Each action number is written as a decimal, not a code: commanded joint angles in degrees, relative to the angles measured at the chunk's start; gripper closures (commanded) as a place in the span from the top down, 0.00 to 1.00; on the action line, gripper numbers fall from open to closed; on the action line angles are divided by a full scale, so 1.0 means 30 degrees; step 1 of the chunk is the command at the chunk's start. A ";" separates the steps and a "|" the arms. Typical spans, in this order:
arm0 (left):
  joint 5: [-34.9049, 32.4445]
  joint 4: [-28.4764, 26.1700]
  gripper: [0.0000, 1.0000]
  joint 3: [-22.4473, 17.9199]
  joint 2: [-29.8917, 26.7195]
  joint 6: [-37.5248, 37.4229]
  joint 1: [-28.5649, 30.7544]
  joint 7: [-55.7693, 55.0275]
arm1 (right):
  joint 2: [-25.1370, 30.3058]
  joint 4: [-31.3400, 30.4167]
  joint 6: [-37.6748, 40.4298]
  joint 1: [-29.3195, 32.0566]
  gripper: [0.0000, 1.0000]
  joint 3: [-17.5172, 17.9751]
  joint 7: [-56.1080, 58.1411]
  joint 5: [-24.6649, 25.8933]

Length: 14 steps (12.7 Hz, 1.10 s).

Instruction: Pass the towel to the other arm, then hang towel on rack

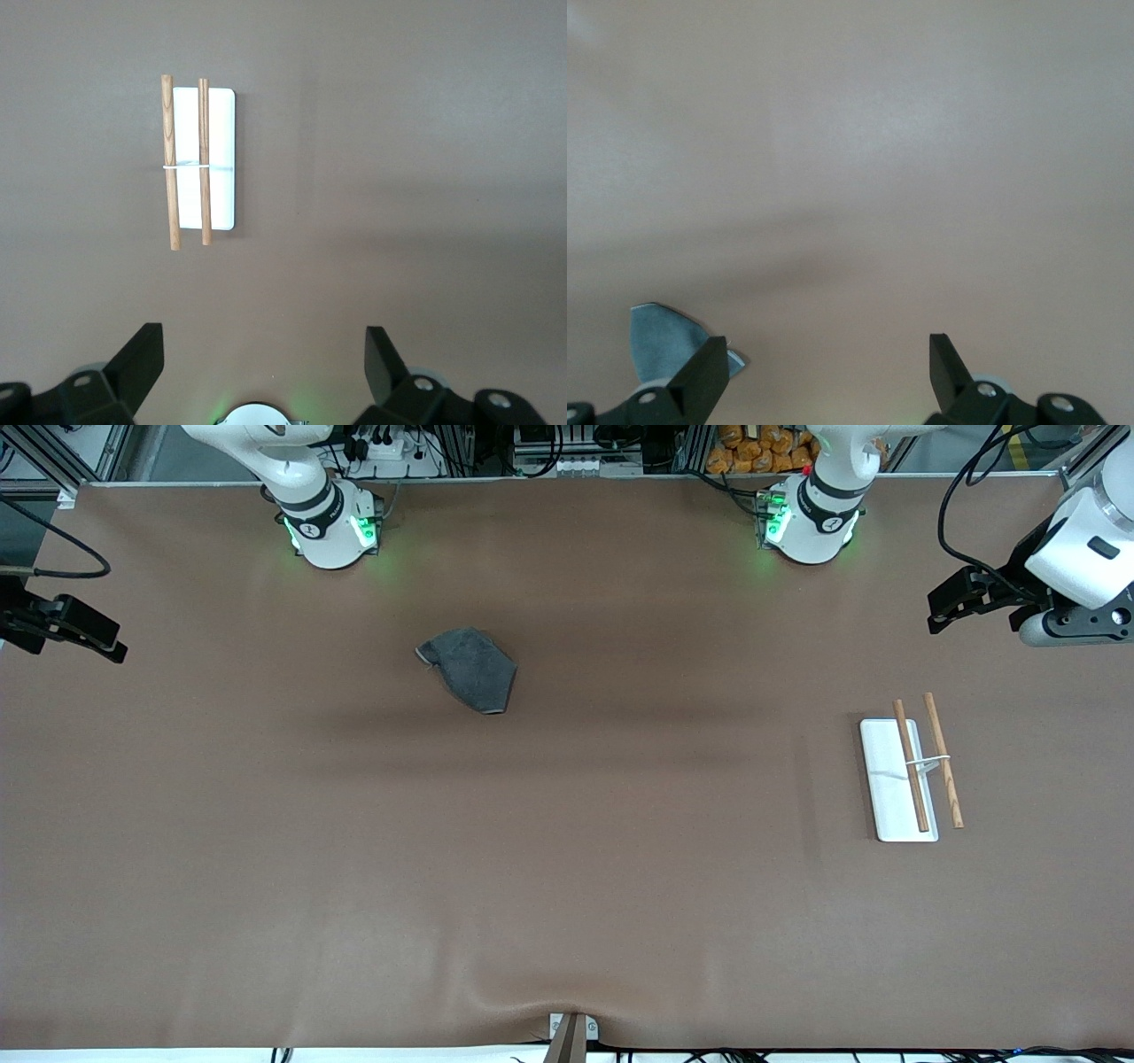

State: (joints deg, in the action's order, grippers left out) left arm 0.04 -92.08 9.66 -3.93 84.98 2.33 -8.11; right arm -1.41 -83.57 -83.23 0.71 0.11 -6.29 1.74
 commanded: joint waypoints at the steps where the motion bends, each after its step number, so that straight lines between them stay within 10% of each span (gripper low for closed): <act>1: 0.0338 0.0079 1.00 0.0002 -0.0066 -0.0230 0.0133 0.0388 | 0.0030 -0.0064 0.0000 0.0407 1.00 0.0169 -0.0188 -0.0169; 14: 0.0221 0.0749 1.00 -0.0056 0.1103 -0.0171 0.0308 0.0243 | -0.1930 -0.0413 0.0201 0.0233 1.00 0.0257 -0.0742 -0.0197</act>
State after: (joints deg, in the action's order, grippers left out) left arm 0.05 -92.01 9.61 -2.13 85.01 2.49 -8.10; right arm -5.96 -84.45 -83.98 1.01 0.27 -8.30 1.70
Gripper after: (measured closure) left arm 0.000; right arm 0.000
